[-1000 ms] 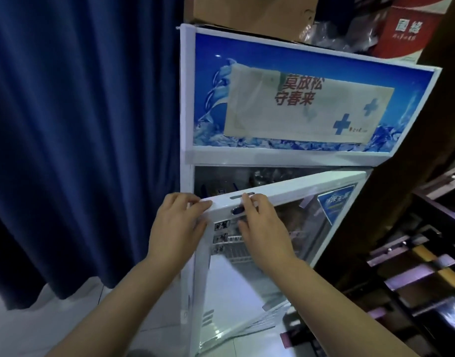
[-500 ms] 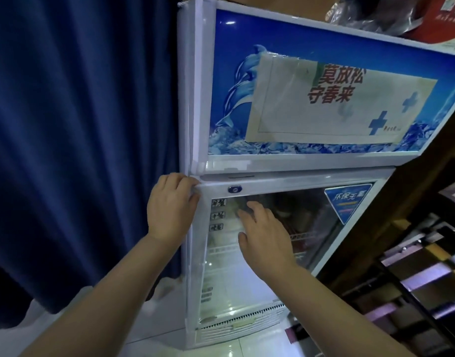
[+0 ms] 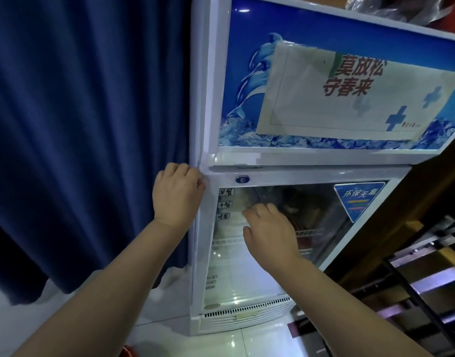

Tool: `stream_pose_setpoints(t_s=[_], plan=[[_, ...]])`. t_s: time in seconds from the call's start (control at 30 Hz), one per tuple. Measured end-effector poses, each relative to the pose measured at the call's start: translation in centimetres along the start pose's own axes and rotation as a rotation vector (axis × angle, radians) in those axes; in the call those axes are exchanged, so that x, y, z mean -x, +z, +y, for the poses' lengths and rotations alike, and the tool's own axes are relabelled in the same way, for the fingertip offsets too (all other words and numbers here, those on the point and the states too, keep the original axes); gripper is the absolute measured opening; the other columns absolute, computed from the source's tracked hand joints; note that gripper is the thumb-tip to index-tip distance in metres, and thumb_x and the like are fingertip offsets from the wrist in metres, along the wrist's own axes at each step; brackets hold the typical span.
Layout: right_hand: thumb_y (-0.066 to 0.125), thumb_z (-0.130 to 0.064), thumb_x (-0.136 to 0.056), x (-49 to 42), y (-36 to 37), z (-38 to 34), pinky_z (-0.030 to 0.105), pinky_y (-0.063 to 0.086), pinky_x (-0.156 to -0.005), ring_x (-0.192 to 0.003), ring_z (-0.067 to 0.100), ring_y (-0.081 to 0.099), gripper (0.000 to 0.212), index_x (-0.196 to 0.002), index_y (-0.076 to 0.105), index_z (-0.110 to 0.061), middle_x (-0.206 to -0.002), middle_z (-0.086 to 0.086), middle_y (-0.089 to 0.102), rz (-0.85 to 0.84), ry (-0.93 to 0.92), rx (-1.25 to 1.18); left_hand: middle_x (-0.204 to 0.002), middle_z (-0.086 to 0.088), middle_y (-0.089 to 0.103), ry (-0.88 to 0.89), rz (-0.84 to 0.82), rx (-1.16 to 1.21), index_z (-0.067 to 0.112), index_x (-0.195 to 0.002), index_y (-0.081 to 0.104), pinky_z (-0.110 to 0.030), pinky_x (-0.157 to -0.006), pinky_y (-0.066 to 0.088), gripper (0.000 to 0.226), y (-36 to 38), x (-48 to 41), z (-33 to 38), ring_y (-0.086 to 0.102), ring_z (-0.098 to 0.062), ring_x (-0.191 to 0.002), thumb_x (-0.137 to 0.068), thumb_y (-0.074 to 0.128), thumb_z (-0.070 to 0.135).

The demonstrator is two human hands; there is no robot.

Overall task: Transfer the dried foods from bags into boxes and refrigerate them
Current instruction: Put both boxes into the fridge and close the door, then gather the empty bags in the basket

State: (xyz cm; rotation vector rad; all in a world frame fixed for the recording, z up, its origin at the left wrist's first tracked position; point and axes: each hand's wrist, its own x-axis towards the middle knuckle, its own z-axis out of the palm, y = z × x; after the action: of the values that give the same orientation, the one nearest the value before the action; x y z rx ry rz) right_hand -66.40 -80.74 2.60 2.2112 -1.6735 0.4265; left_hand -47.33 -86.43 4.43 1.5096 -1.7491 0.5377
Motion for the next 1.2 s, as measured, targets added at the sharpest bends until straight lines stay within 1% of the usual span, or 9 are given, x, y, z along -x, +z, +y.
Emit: stream_pose_setpoints(t_s=[0.27,0.4,0.53,0.6,0.8,0.9,1.0,1.1,1.2], plan=[[0.085,-0.01,-0.046,0.6,-0.7,0.1,0.023,0.043,-0.043,-0.053,0.02,0.058,0.024,-0.062,0.068,-0.015,-0.056,0.0,0.061,-0.052,-0.155,-0.01,-0.055,0.002,0.056,-0.059,-0.219,-0.127,0.015,-0.06,0.061,-0.027,-0.043,0.033,0.014,-4.9,7.0,-0.6,0.048,-0.018,-0.047,-0.068,0.071,0.01],[0.068,-0.011,-0.074,1.0,-0.9,-0.7,0.032,0.049,-0.058,-0.079,0.026,0.061,0.014,-0.088,0.071,-0.012,-0.083,0.005,0.068,-0.13,-0.292,-0.048,-0.052,0.003,0.054,-0.18,-0.263,-0.248,0.017,-0.058,0.061,-0.025,-0.039,0.033,0.014,-9.0,11.5,-0.2,0.047,-0.017,-0.045,-0.067,0.071,0.013],[0.067,-0.011,-0.076,2.0,-1.6,-3.1,0.034,0.047,-0.058,-0.079,0.028,0.06,0.009,-0.085,0.07,-0.012,-0.081,0.008,0.067,-0.13,-0.52,-0.11,-0.053,0.004,0.055,-0.284,-0.287,-0.396,0.018,-0.058,0.061,-0.025,-0.042,0.032,0.013,-13.8,15.9,1.1,0.053,-0.02,-0.049,-0.067,0.07,0.022],[0.063,-0.014,-0.08,3.1,-1.9,-5.1,0.034,0.049,-0.065,-0.085,0.028,0.061,0.014,-0.093,0.069,-0.012,-0.087,0.007,0.067,-0.16,-0.643,-0.141,-0.055,0.003,0.057,-0.34,-0.312,-0.476,0.019,-0.059,0.062,-0.026,-0.042,0.036,0.012,-16.5,18.2,2.1,0.056,-0.021,-0.05,-0.064,0.072,0.024],[0.065,-0.015,-0.078,8.3,-3.5,-12.6,0.031,0.035,-0.054,-0.075,0.026,0.06,0.003,-0.076,0.065,-0.012,-0.076,0.004,0.062,-0.18,-0.936,-0.213,-0.068,0.001,0.066,-0.584,-0.397,-0.671,0.019,-0.075,0.068,-0.024,-0.045,0.035,0.012,-26.3,26.7,3.7,0.063,-0.023,-0.062,-0.072,0.072,0.029],[0.08,-0.015,-0.058,11.1,-5.3,-17.0,0.028,0.03,-0.044,-0.056,0.023,0.057,0.019,-0.06,0.061,-0.014,-0.06,0.002,0.058,-0.136,-1.054,-0.219,-0.066,-0.001,0.066,-0.72,-0.37,-0.75,0.017,-0.071,0.067,-0.027,-0.043,0.046,0.013,-31.5,31.0,3.8,0.063,-0.025,-0.06,-0.069,0.073,0.028],[0.073,-0.015,-0.069,14.2,-6.6,-21.9,0.032,0.043,-0.05,-0.066,0.027,0.059,0.011,-0.069,0.062,-0.014,-0.071,0.005,0.061,-0.164,-1.193,-0.258,-0.062,-0.002,0.065,-0.841,-0.334,-0.833,0.015,-0.068,0.067,-0.028,-0.041,0.046,0.011,-36.4,35.0,4.4,0.06,-0.027,-0.055,-0.066,0.067,0.026],[0.078,-0.014,-0.064,17.2,-8.2,-27.1,0.031,0.038,-0.046,-0.062,0.025,0.058,0.017,-0.063,0.061,-0.015,-0.066,0.003,0.06,-0.139,-1.306,-0.26,-0.057,-0.003,0.062,-0.932,-0.3,-0.918,0.014,-0.065,0.066,-0.025,-0.04,0.039,0.011,-41.1,38.5,4.7,0.057,-0.027,-0.05,-0.062,0.075,0.021],[0.058,-0.016,-0.083,20.4,-9.4,-32.3,0.034,0.035,-0.059,-0.085,0.026,0.058,0.004,-0.082,0.062,-0.015,-0.088,0.004,0.063,-0.116,-1.414,-0.308,-0.058,-0.004,0.062,-0.995,-0.247,-0.984,0.013,-0.063,0.064,-0.028,-0.04,0.043,0.011,-45.7,42.0,4.2,0.057,-0.026,-0.05,-0.064,0.074,0.019]])
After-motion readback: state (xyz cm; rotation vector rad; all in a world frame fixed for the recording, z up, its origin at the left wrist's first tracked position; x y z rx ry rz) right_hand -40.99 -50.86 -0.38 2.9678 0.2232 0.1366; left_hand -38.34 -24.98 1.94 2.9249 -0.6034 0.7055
